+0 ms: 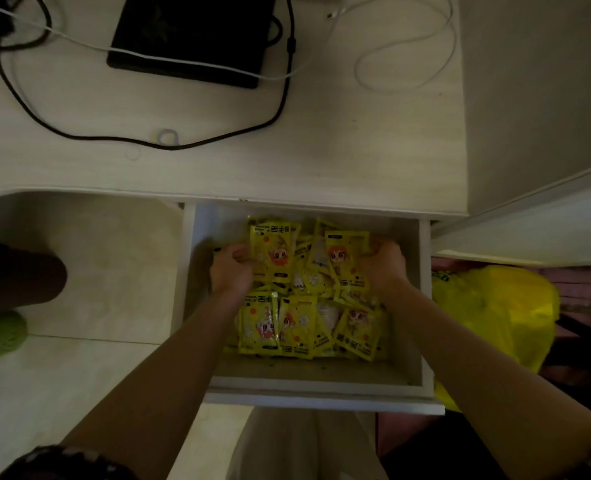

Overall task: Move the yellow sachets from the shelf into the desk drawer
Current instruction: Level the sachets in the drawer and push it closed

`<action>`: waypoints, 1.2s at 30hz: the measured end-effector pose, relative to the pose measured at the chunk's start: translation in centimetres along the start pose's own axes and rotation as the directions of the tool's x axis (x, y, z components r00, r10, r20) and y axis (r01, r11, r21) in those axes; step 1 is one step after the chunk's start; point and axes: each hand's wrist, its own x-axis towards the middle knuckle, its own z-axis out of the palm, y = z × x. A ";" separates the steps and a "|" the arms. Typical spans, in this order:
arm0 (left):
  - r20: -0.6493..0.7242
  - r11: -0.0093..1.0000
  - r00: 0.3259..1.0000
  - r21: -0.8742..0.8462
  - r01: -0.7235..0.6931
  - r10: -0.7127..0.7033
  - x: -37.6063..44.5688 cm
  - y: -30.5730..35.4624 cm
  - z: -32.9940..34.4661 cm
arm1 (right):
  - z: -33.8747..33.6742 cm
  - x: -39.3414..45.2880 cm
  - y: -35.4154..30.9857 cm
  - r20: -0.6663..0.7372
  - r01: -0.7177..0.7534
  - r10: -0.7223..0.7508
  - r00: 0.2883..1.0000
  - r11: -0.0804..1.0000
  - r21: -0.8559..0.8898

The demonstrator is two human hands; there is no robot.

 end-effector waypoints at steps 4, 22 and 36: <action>-0.058 0.999 0.998 0.028 -0.033 0.035 -1.0 -1.4 -1.0 | -1.1 -1.2 0.4 0.003 0.024 -0.024 1.000 1.000 -0.017; 0.130 0.839 0.985 -0.518 0.168 -0.117 -15.7 -8.1 -4.9 | -0.8 -16.3 7.2 0.021 0.168 -0.167 0.986 0.983 -0.081; 0.346 0.720 0.886 -0.525 0.454 -0.307 -17.3 -14.8 -8.8 | 0.2 -19.8 15.4 0.185 -0.415 0.376 0.908 0.754 0.509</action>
